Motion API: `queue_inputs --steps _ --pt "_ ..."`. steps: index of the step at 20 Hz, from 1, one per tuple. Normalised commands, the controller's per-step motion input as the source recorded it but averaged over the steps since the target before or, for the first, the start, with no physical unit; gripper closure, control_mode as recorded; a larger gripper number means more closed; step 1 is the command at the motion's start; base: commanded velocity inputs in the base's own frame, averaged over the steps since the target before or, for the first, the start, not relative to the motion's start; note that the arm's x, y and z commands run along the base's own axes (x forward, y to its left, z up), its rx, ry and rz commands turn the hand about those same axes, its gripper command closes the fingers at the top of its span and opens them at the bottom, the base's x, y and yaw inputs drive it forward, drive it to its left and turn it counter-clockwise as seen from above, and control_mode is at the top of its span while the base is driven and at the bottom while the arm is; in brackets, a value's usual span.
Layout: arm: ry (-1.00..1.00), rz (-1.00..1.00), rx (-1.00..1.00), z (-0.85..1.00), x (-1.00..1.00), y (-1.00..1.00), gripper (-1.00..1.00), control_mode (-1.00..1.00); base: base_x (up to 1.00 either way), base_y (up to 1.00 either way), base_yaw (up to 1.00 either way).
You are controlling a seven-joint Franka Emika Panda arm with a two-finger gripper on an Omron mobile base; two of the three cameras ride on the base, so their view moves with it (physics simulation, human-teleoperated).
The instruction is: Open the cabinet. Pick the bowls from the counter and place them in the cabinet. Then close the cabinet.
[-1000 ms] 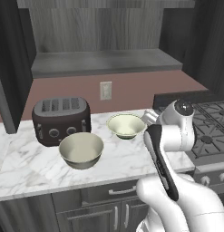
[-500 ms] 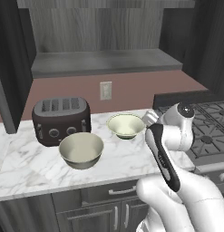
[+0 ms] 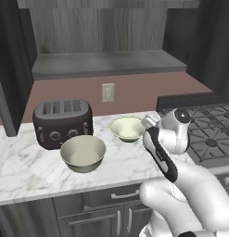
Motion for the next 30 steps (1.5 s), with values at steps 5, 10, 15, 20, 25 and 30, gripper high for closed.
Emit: queue_inputs --steps 5,10,15,20,25,30 --pt "0.0 0.0 0.0 -0.29 0.4 0.0 -1.0 -1.0 0.0 0.0 0.0" --pt "0.02 0.0 0.0 -0.21 0.35 0.0 -1.0 -1.0 0.0 0.0 0.0" --pt "0.01 0.0 0.0 -0.09 0.39 0.0 -1.0 -1.0 0.0 0.0 0.0" --pt "0.0 0.0 0.0 -0.06 0.3 0.0 -1.0 -1.0 0.0 0.0 0.0" --pt "0.0 0.0 0.0 -0.16 0.14 0.0 -1.0 -1.0 0.0 0.0 0.0" --pt "0.0 0.0 0.0 -0.19 0.16 0.0 -1.0 -1.0 0.0 0.0 0.0"
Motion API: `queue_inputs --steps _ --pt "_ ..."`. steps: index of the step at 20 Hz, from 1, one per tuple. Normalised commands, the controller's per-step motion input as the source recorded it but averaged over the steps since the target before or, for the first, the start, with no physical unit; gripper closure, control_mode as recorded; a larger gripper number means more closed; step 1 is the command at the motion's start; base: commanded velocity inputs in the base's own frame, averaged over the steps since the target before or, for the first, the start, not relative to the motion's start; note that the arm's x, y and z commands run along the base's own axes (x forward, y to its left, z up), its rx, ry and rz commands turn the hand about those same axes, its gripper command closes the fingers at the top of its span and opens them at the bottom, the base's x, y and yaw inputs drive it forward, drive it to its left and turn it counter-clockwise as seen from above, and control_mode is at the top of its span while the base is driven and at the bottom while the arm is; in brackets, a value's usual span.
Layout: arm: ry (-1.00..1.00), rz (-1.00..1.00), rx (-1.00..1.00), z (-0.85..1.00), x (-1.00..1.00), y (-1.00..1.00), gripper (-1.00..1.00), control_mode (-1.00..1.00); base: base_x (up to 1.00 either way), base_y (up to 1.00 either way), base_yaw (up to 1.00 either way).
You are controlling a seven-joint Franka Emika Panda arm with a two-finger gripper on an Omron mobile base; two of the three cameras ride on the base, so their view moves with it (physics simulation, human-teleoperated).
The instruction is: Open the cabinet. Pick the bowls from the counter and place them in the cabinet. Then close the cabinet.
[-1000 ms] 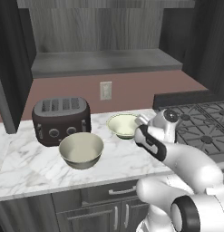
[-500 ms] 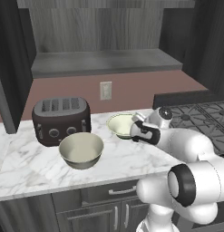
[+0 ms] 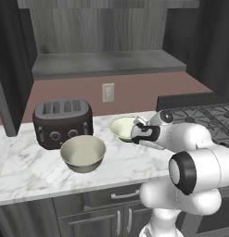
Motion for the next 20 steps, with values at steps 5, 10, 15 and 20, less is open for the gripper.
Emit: queue_inputs --steps 5,10,15,20 --pt "0.0 0.0 0.0 -0.16 0.23 0.0 -1.0 -1.0 0.0 0.0 0.0" --pt "0.0 0.0 0.0 -0.05 0.16 0.0 -1.0 -1.0 0.0 0.0 0.0" --pt "0.0 0.0 0.0 -0.18 0.06 0.1 1.0 -1.0 0.0 0.0 0.0" --pt "0.0 0.0 0.0 -0.12 0.02 0.17 1.0 -1.0 0.0 0.0 0.0"
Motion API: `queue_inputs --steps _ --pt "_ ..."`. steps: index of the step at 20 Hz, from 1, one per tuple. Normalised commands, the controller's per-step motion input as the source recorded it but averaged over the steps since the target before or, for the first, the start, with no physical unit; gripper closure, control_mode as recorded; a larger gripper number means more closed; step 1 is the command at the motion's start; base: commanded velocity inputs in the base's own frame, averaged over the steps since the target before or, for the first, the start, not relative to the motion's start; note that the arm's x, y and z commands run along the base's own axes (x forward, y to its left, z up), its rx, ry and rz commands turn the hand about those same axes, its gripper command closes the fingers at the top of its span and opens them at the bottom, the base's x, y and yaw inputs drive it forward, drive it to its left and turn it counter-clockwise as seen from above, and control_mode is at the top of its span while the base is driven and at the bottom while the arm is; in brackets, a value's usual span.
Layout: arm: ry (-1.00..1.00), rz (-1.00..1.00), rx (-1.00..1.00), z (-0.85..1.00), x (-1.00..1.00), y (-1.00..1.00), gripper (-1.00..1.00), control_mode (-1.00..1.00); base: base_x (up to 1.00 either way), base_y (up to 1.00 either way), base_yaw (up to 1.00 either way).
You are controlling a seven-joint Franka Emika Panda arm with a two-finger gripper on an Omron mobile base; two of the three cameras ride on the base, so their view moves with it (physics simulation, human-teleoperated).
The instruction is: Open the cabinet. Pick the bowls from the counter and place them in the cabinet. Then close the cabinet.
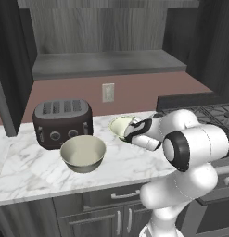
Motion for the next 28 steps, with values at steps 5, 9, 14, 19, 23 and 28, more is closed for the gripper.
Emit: queue_inputs --steps 5,9,14,19,23,28 --pt "0.0 0.0 0.0 -0.13 0.03 0.22 1.0 -1.0 0.0 0.0 0.0" --pt "0.0 0.0 0.0 -0.13 0.08 0.2 1.0 -1.0 0.0 0.0 0.0" --pt "-0.05 -0.09 0.06 0.02 -0.11 -0.1 1.0 -1.0 0.0 0.0 0.0" --pt "-0.19 -0.26 0.23 0.25 -0.6 -0.61 1.0 -1.0 0.0 0.0 0.0" --pt "-0.12 -0.31 0.27 0.47 -0.74 -0.49 1.0 -1.0 0.0 0.0 0.0" --pt "-0.07 -0.33 0.15 0.5 -0.61 -0.13 1.0 -1.0 0.0 0.0 0.0"
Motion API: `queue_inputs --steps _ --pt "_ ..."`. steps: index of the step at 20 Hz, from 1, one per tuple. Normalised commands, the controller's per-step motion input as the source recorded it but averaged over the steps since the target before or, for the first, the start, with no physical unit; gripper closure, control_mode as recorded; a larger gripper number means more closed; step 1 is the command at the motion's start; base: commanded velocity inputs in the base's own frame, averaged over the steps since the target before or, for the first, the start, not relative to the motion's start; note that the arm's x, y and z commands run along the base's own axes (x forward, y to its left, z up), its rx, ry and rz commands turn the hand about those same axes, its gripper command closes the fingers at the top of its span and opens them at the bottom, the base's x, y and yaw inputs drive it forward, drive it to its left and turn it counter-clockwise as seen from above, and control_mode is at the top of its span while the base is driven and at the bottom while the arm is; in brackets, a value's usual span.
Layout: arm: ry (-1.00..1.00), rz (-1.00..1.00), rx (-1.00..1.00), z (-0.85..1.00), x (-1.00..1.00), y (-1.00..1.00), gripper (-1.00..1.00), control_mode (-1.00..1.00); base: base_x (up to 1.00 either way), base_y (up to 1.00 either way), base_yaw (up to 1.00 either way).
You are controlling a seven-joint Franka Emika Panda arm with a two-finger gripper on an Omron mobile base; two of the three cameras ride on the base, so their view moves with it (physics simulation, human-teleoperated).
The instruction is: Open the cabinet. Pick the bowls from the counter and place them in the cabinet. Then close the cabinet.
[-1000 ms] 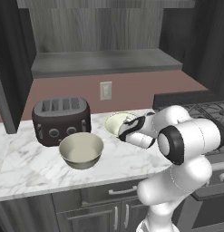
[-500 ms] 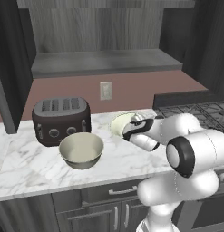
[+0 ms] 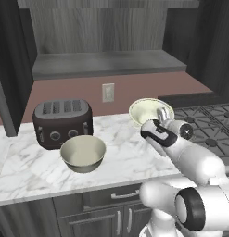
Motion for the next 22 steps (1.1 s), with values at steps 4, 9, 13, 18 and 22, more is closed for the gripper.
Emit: queue_inputs --steps 4,9,13,18,22 --pt "-0.03 -0.34 0.09 0.59 -0.63 0.0 1.0 -1.0 0.0 0.0 0.0" --pt "0.05 -0.26 0.1 0.56 -0.69 0.0 1.0 -1.0 0.0 0.0 0.0" --pt "0.1 -0.14 0.1 0.51 -0.58 0.0 1.0 -1.0 0.0 0.0 0.0" --pt "0.08 -0.01 0.03 0.5 -0.46 0.0 1.0 -1.0 0.0 0.0 0.0" --pt "0.0 0.06 0.0 0.36 -0.43 0.0 1.0 -1.0 0.0 0.0 0.0"
